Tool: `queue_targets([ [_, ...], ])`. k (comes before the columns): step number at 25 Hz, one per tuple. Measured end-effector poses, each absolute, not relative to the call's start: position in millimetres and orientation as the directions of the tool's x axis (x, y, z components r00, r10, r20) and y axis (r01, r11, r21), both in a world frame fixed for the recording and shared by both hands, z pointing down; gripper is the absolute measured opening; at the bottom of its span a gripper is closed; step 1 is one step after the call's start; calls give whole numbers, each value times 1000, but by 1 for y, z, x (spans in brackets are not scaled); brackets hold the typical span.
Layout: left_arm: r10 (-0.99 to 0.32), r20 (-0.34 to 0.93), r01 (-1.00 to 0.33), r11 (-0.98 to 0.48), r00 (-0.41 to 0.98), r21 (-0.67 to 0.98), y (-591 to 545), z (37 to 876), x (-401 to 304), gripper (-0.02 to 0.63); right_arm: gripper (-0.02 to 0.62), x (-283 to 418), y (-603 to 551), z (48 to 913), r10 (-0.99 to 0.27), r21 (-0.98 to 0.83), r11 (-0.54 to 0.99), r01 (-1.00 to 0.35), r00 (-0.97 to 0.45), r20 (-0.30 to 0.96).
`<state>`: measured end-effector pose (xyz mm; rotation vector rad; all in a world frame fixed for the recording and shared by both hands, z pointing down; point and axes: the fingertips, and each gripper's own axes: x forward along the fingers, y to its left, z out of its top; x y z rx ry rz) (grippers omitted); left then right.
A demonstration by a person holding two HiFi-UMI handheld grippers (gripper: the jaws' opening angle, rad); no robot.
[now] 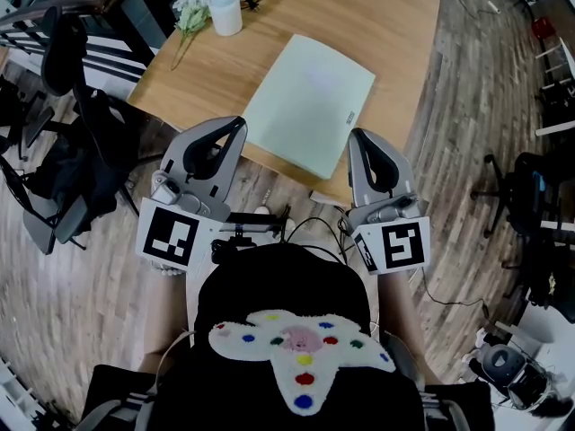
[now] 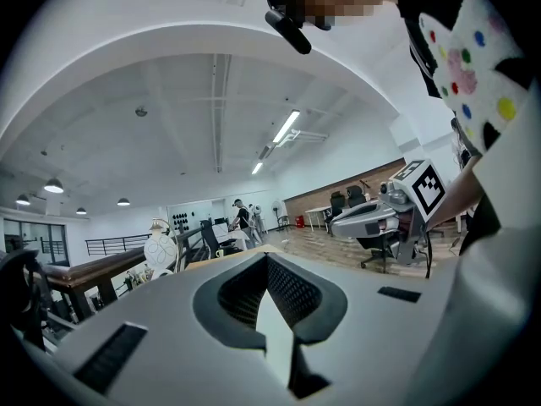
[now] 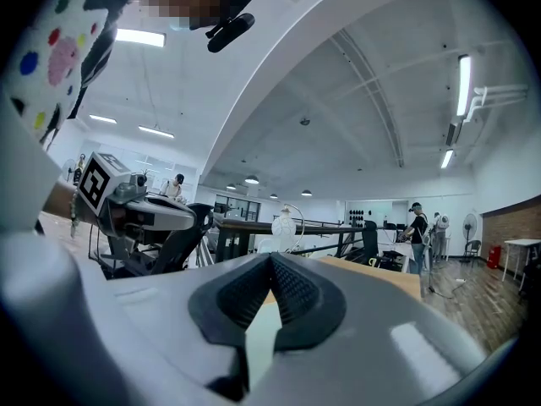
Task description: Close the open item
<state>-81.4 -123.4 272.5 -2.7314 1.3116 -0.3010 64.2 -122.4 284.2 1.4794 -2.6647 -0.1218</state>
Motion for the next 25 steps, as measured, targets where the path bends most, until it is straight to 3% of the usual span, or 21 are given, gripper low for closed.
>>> queue_targets([
  [25,-781,143,-759,-624,608,-186,-124,277,-82,6,8,59,-124,290,-844,118,536,-836,-532,62],
])
